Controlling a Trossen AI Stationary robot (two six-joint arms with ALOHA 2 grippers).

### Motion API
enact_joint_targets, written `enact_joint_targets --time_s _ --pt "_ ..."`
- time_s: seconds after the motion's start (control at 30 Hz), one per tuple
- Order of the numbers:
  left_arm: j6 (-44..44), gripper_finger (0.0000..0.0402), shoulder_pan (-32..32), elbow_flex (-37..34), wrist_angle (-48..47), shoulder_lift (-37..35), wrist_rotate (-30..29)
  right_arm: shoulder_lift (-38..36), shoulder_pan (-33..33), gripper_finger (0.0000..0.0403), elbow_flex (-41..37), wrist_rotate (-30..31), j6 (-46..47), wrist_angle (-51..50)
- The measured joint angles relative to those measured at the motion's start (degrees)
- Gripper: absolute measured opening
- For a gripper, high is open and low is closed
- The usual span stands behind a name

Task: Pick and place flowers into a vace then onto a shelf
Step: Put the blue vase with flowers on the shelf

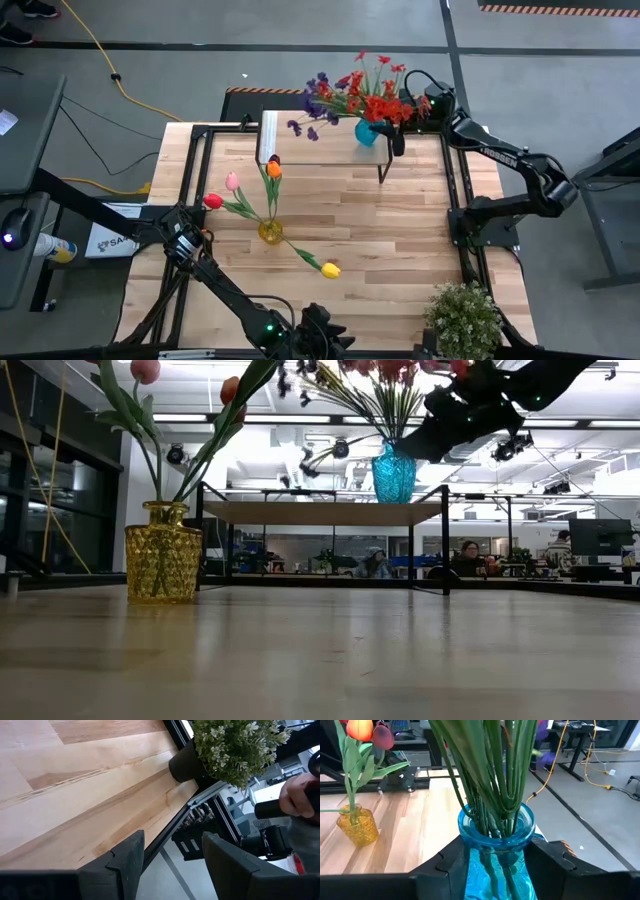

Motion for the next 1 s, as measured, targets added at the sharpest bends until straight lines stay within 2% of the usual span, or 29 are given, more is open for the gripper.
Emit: enact_joint_targets --time_s 1.0 --pt "0.0 0.0232 0.76 0.0 0.1 0.0 0.96 0.2 -0.24 0.0163 -0.01 -1.51 -1.35 -0.31"
